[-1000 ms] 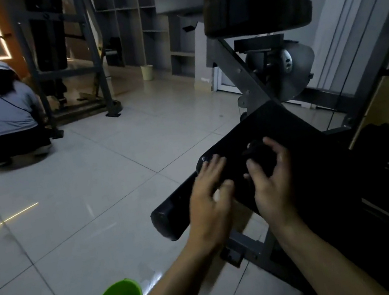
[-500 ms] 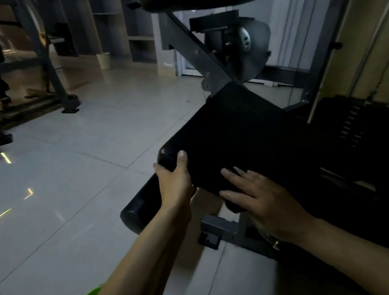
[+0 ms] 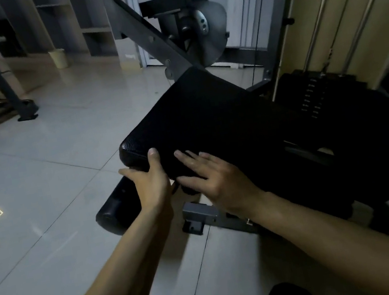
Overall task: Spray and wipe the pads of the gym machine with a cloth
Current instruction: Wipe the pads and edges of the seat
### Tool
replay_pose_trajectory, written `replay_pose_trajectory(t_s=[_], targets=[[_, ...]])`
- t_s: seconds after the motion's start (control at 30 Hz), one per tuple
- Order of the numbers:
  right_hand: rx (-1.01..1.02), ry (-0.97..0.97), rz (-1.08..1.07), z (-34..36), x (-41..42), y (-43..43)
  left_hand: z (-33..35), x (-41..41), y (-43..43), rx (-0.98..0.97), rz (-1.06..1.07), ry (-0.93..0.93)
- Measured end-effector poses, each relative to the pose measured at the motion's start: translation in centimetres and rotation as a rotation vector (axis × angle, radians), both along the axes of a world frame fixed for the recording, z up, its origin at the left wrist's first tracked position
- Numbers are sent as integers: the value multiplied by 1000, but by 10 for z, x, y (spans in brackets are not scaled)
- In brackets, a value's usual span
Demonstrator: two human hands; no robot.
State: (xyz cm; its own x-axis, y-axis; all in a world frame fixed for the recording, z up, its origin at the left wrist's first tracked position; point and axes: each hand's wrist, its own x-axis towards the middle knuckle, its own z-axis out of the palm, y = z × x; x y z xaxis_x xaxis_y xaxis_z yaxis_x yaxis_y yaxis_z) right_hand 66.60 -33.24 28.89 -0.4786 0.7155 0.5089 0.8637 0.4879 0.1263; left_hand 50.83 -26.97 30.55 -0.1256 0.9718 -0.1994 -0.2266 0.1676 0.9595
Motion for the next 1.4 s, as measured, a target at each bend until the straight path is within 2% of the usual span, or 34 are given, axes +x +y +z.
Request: replay_pose_trajectory(t_s=[0.07,0.17,0.3,0.4,0.53,0.6,0.7,0.77,0.83,0.9,0.97,1.03,1.13,1.23,1.4], targets=[[-50,-36,-10,-10,44,-27,-9,15,-13,-15,-52,-41],[-77,4,-80,-35,113,-82,-21,46,-35,-38,-180,11],[-102,40,-195,-66,168,-146,-33,62,-34,-12,-193,69],[-26,105,-201,-68,147,-135,-38,62,-30,-2,-178,67],[55,170,-106,-50,58,-58,-30,61,-37,34,-168,108],[43,193,-88,-41,39,-37,-21,56,-45,59,-108,238],[-15,195,-108,-43,73,-62,-18,45,-56,189,1,583],[-66,319,-227,-55,111,-98,-20,44,-64,449,17,852],[-112,516,-436,-69,148,-136,-26,50,-68,748,-93,1156],[-147,704,-654,-76,173,-165,-37,58,-66,905,-219,1387],[-172,828,-811,-76,183,-178,-45,62,-61,905,-272,1483],[-193,867,-868,-72,175,-170,-51,61,-57,901,-264,1525],[-218,949,-829,-60,148,-138,-49,60,-58,909,-266,1561],[-221,968,-694,-34,108,-98,-47,60,-60,905,-259,1586],[-257,839,-337,-16,48,-70,-44,56,-63,902,-246,1593]])
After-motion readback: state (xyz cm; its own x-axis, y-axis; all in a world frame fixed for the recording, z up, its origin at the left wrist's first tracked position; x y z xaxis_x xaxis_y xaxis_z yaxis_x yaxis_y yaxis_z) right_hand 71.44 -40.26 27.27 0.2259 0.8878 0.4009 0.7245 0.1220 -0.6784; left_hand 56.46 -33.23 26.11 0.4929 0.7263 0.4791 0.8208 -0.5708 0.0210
